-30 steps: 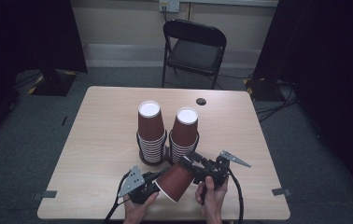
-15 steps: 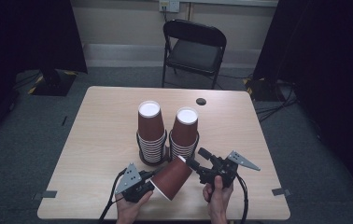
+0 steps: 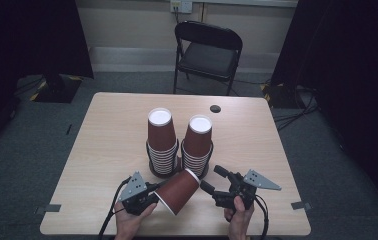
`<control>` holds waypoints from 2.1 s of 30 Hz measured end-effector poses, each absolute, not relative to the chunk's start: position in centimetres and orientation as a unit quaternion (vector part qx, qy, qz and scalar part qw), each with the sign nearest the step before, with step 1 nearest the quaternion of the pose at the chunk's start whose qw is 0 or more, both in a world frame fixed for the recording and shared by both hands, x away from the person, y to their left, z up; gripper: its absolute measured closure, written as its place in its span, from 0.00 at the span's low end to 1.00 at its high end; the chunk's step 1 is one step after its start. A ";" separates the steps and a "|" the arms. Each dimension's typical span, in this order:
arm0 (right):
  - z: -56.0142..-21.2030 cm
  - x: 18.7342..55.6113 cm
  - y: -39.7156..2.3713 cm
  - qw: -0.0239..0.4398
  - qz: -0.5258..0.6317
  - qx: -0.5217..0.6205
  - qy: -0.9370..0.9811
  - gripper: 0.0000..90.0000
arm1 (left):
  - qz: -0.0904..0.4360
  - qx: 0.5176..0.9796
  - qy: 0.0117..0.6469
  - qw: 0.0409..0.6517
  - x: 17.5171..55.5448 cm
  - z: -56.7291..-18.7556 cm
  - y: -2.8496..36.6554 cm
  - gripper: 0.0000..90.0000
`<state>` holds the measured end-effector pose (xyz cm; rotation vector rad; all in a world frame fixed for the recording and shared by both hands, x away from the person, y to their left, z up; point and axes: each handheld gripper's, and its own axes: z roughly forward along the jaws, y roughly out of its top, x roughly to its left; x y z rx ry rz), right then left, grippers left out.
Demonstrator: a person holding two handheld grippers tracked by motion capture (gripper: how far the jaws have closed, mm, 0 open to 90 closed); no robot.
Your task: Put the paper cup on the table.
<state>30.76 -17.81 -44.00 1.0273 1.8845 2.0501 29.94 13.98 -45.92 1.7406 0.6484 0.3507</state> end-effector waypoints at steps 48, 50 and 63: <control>-47.9 28.9 -12.9 0.289 0.496 0.184 0.798 0.14 | 0.038 0.834 0.319 0.448 33.6 -42.9 13.8 0.95; -47.8 28.9 -12.9 0.294 0.494 0.179 0.798 0.14 | 0.035 0.837 0.320 0.441 33.7 -42.9 13.6 0.95; -47.8 28.5 -12.0 0.309 0.456 0.138 0.823 0.14 | 0.012 0.861 0.309 0.404 34.3 -42.8 12.7 0.95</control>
